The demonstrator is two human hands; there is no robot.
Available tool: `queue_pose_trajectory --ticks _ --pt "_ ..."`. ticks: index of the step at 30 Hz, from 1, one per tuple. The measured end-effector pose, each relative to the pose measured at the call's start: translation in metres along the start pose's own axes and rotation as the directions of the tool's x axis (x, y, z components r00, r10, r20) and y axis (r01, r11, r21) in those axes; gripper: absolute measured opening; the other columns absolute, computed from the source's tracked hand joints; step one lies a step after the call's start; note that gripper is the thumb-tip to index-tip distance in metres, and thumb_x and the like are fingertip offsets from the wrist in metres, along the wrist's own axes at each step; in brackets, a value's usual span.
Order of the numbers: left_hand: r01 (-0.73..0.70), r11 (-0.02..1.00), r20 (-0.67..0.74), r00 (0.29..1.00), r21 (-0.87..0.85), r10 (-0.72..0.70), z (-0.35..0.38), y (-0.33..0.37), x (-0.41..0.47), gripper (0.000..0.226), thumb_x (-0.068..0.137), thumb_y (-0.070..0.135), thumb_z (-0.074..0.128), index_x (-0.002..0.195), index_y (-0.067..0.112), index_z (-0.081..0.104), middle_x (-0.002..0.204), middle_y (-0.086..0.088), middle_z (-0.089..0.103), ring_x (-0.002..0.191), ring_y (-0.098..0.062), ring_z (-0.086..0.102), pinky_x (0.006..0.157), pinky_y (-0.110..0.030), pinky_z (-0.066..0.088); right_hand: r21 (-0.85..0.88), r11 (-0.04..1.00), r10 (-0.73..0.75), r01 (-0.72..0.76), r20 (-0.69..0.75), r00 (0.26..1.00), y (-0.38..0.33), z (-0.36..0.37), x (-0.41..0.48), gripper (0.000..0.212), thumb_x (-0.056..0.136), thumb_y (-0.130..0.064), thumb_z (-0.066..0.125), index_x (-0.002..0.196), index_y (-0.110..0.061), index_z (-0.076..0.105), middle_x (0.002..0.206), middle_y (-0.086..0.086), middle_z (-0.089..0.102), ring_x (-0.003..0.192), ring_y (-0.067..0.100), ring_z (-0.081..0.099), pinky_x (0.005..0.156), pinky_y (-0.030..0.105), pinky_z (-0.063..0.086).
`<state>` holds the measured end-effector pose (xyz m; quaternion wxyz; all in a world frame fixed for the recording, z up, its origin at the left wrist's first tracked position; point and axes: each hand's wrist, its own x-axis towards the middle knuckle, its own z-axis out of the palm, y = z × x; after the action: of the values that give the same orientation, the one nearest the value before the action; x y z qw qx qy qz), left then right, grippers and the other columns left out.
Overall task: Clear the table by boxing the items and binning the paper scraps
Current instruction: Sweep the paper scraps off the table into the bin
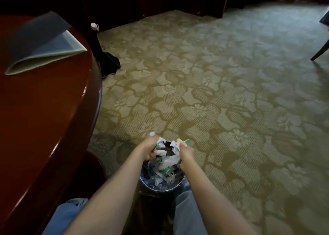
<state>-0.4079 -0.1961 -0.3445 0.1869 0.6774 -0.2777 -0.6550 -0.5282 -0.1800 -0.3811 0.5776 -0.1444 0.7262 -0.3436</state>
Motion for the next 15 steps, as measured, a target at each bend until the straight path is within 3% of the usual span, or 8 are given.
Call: queue_pose_trajectory --ticks 3,5,8,15 --pt "0.034 0.998 -0.026 0.999 0.059 -0.033 0.000 -0.010 0.011 0.032 0.101 0.022 0.028 0.072 0.017 0.038 0.060 0.001 0.036 0.034 -0.007 0.033 0.028 -0.005 0.019 -0.037 0.999 0.016 -0.017 -0.010 1.000 0.015 0.003 0.013 0.040 0.099 -0.017 0.040 0.134 0.003 0.041 0.103 0.015 0.059 0.093 0.030 0.058 0.089 0.040 0.047" --pt "0.051 0.993 -0.038 0.998 0.108 -0.047 0.000 -0.015 0.019 0.029 0.099 0.019 0.027 0.074 0.015 0.042 0.060 0.001 0.039 0.024 -0.005 0.035 0.029 -0.004 0.019 -0.102 0.995 0.010 -0.011 -0.010 1.000 0.022 0.008 0.017 0.040 0.099 -0.016 0.039 0.134 0.001 0.042 0.089 0.008 0.054 0.085 0.027 0.057 0.084 0.036 0.046" --pt "0.098 0.984 -0.055 0.994 0.150 -0.091 -0.002 -0.023 0.030 0.024 0.099 0.022 0.029 0.088 0.014 0.049 0.068 -0.001 0.046 0.028 -0.005 0.041 0.029 -0.006 0.020 -0.128 0.990 0.060 -0.059 0.004 0.998 0.034 0.017 0.028 0.038 0.097 -0.018 0.039 0.128 -0.001 0.050 0.103 0.014 0.060 0.103 0.034 0.059 0.091 0.040 0.048" --pt "0.204 0.964 -0.051 0.979 0.169 -0.198 -0.004 -0.040 0.053 0.029 0.097 0.025 0.032 0.075 0.017 0.049 0.063 0.002 0.050 0.050 -0.007 0.041 0.034 -0.010 0.025 -0.022 0.976 0.217 -0.218 -0.025 0.976 0.044 0.031 0.051 0.035 0.095 -0.013 0.043 0.125 0.004 0.050 0.115 0.017 0.059 0.107 0.034 0.058 0.087 0.037 0.047"
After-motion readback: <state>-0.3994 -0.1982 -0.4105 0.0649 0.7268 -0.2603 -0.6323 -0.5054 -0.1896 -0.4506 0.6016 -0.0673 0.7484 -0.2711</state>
